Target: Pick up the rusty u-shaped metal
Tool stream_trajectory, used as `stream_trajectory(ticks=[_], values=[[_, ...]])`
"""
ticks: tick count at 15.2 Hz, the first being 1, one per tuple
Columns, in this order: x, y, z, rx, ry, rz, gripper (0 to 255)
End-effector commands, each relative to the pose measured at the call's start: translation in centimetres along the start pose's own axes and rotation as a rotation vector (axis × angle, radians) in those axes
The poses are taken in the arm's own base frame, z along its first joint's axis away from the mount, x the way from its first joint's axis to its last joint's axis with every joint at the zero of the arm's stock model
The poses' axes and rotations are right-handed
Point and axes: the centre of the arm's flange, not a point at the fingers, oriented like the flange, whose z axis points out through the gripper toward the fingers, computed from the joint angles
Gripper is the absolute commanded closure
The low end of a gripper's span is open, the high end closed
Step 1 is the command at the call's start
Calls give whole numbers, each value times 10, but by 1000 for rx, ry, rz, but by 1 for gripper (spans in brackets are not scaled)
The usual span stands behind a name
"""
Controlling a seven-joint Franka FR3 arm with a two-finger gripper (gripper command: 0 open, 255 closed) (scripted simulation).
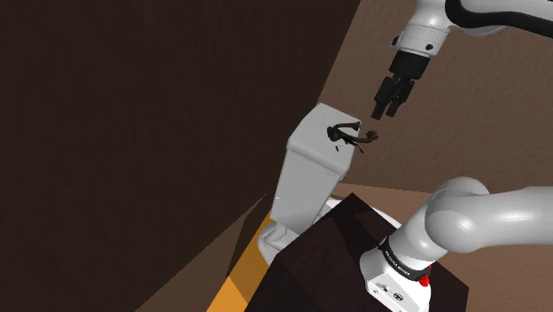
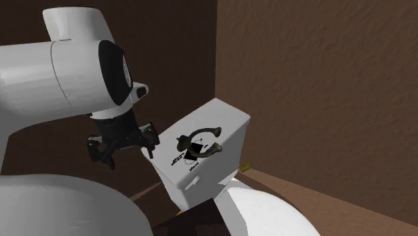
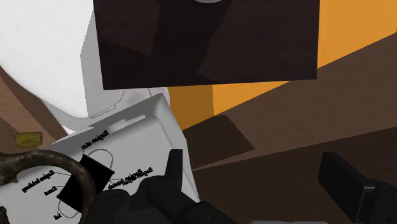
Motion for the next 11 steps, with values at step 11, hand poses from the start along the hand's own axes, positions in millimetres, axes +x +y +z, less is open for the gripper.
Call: stream_trajectory(ticks=[11], values=[[69,99,62,10,-32,-60,0]])
